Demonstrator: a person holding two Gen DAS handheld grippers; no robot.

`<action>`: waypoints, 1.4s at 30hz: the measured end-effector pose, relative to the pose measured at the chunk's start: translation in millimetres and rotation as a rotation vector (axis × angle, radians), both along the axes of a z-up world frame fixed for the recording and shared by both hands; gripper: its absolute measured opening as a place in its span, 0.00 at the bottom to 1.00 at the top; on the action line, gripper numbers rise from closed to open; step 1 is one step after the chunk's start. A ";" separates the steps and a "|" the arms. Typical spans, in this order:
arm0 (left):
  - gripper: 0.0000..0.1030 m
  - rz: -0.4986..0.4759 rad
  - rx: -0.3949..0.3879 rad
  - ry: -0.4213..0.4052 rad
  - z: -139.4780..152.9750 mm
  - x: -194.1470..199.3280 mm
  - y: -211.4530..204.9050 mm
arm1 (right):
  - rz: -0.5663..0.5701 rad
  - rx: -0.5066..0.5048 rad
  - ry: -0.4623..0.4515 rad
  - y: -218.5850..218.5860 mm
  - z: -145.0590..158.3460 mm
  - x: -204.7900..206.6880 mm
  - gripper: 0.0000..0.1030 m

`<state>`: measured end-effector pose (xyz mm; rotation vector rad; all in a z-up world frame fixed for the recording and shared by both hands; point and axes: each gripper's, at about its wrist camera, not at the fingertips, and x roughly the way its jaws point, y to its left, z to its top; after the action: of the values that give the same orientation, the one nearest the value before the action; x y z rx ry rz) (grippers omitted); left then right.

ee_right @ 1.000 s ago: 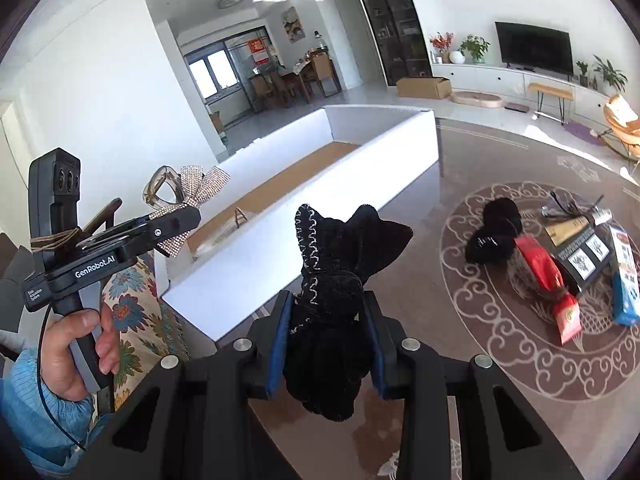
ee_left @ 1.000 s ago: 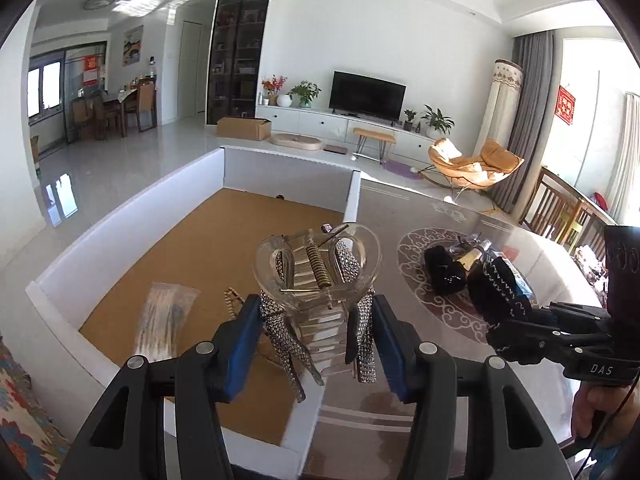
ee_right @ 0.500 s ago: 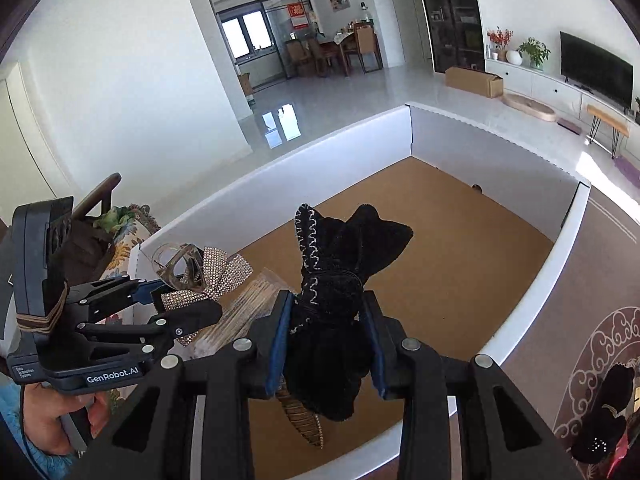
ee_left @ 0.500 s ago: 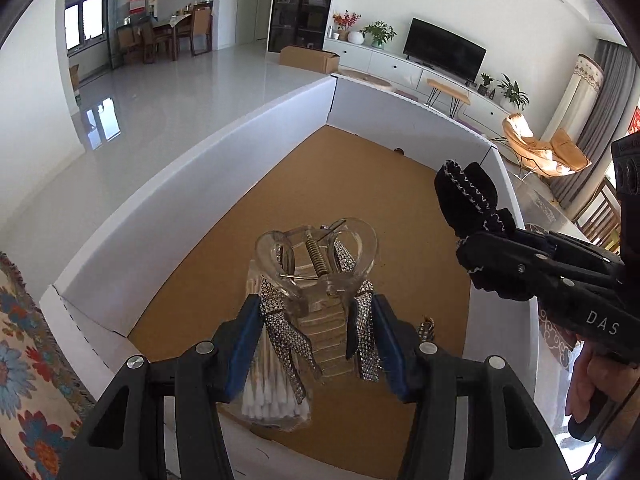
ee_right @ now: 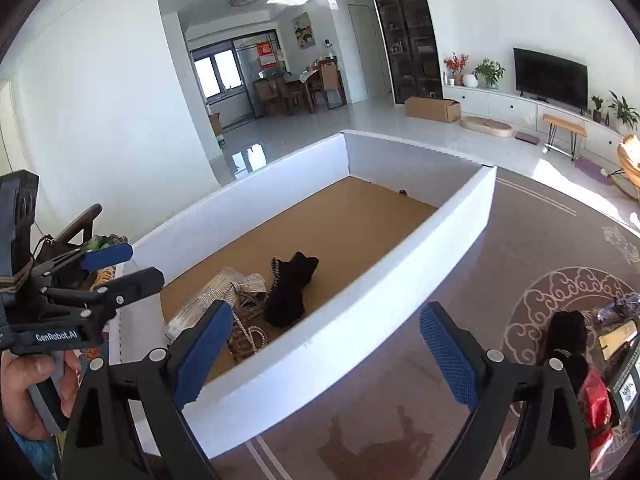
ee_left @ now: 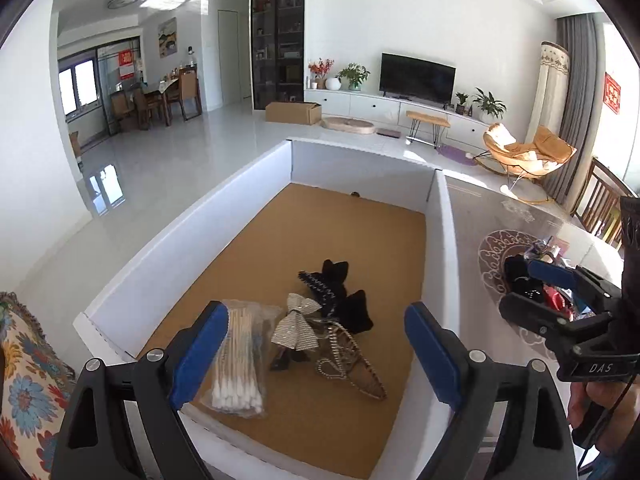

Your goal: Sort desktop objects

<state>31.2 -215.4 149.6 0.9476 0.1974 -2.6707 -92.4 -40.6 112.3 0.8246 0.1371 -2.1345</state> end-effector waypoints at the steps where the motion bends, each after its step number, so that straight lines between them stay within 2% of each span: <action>1: 0.89 -0.045 0.011 0.024 5.6 4.0 19.2 | -0.050 0.012 0.026 26.8 -2.9 7.9 0.97; 4: 0.98 -0.178 0.043 0.062 9.0 5.5 87.0 | -0.261 0.096 0.057 109.4 -22.9 22.9 1.00; 6: 1.00 -0.259 0.074 0.063 -3.3 4.0 130.7 | -0.401 0.165 0.031 160.2 -41.9 25.6 1.00; 9: 1.00 -0.372 0.112 -0.036 -34.8 -21.0 189.6 | -0.532 0.234 -0.046 225.1 -69.1 18.4 1.00; 11: 1.00 -0.424 0.086 -0.114 -55.5 -42.7 224.7 | -0.604 0.263 -0.099 260.2 -80.6 9.1 1.00; 14: 1.00 -0.451 0.036 -0.155 -77.2 -61.6 256.4 | -0.671 0.269 -0.152 300.4 -90.6 2.6 1.00; 17: 1.00 -0.435 0.057 -0.206 -97.0 -81.6 265.4 | -0.708 0.277 -0.147 316.5 -92.7 4.5 1.00; 20: 1.00 -0.405 0.054 -0.247 -113.8 -93.2 265.1 | -0.720 0.239 -0.178 324.3 -100.1 5.4 1.00; 22: 1.00 -0.392 0.049 -0.263 -120.3 -95.5 263.0 | -0.710 0.241 -0.193 319.8 -107.9 6.3 1.00; 25: 1.00 -0.373 0.045 -0.289 -131.9 -99.5 258.4 | -0.677 0.250 -0.159 312.0 -106.0 7.7 1.00; 27: 1.00 -0.361 0.042 -0.310 -138.7 -101.1 255.6 | -0.665 0.265 -0.179 309.5 -110.0 3.5 1.00; 28: 1.00 -0.362 0.019 -0.296 -137.4 -99.6 256.1 | -0.662 0.260 -0.175 309.4 -109.7 3.4 1.00; 32: 1.00 -0.366 0.009 -0.292 -135.5 -99.4 257.7 | -0.658 0.235 -0.181 311.3 -108.4 3.7 1.00; 38: 1.00 -0.385 0.009 -0.293 -134.8 -112.4 261.4 | -0.663 0.296 -0.171 302.7 -111.7 1.0 1.00; 42: 1.00 -0.384 0.010 -0.293 -135.8 -112.5 261.9 | -0.661 0.303 -0.170 301.9 -112.1 0.7 1.00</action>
<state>-81.3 46.4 13.9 1.4947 -0.0413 -2.8154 -91.7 261.3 0.1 1.3701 0.1101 -2.6785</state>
